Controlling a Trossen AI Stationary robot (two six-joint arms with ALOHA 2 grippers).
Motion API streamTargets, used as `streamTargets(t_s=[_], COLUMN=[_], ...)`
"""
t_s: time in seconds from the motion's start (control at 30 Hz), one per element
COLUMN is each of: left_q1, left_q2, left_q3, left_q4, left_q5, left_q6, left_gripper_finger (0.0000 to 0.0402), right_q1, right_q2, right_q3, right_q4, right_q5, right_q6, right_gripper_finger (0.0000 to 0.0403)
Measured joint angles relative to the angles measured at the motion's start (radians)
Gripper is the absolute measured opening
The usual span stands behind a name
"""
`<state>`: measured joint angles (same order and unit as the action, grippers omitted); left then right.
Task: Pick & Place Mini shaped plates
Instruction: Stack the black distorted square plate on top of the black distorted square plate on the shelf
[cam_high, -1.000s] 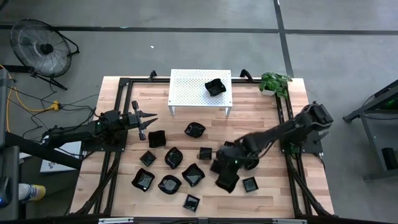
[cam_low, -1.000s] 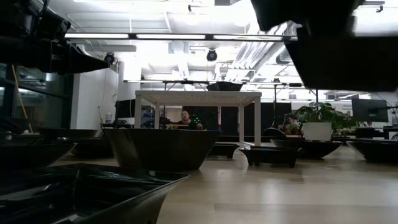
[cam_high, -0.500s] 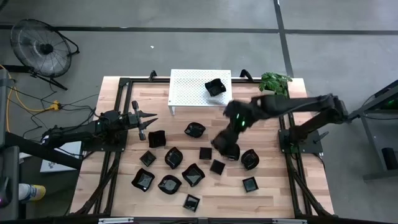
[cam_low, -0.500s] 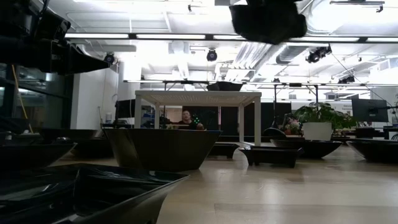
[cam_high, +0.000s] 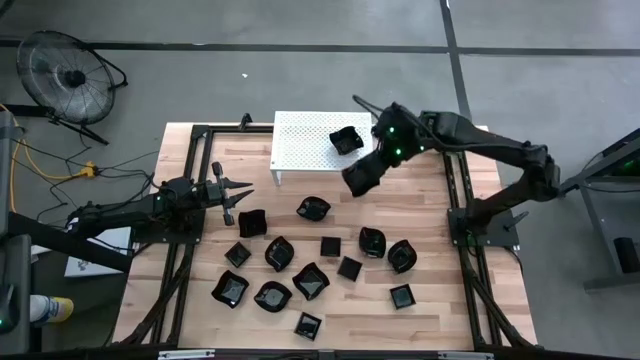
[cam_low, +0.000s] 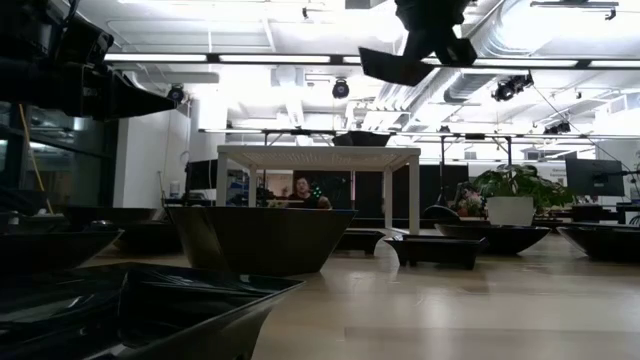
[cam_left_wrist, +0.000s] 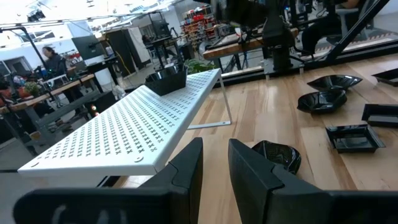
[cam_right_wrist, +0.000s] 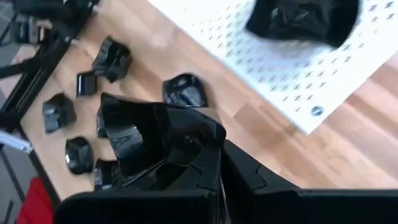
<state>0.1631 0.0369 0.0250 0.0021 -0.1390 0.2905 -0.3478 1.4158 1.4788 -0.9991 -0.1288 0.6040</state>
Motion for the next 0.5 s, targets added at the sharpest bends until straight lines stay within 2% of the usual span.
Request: streamTargets(t_s=[0.13, 0.5], left_q1=[0.000, 0.000], left_q2=[0.000, 0.000], left_q3=[0.000, 0.000], left_q4=[0.000, 0.000], left_q5=[0.000, 0.000], left_q6=[0.000, 0.000], left_gripper_finger=[0.0074, 0.0074], right_q1=[-0.076, -0.249], right_q2=[0.000, 0.042], right_q3=[0.000, 0.000], right_q4=[0.031, 0.194], right_q5=[-0.028, -0.232], right_q6=[-0.031, -0.118], right_gripper_finger=[0.0002, 0.0002])
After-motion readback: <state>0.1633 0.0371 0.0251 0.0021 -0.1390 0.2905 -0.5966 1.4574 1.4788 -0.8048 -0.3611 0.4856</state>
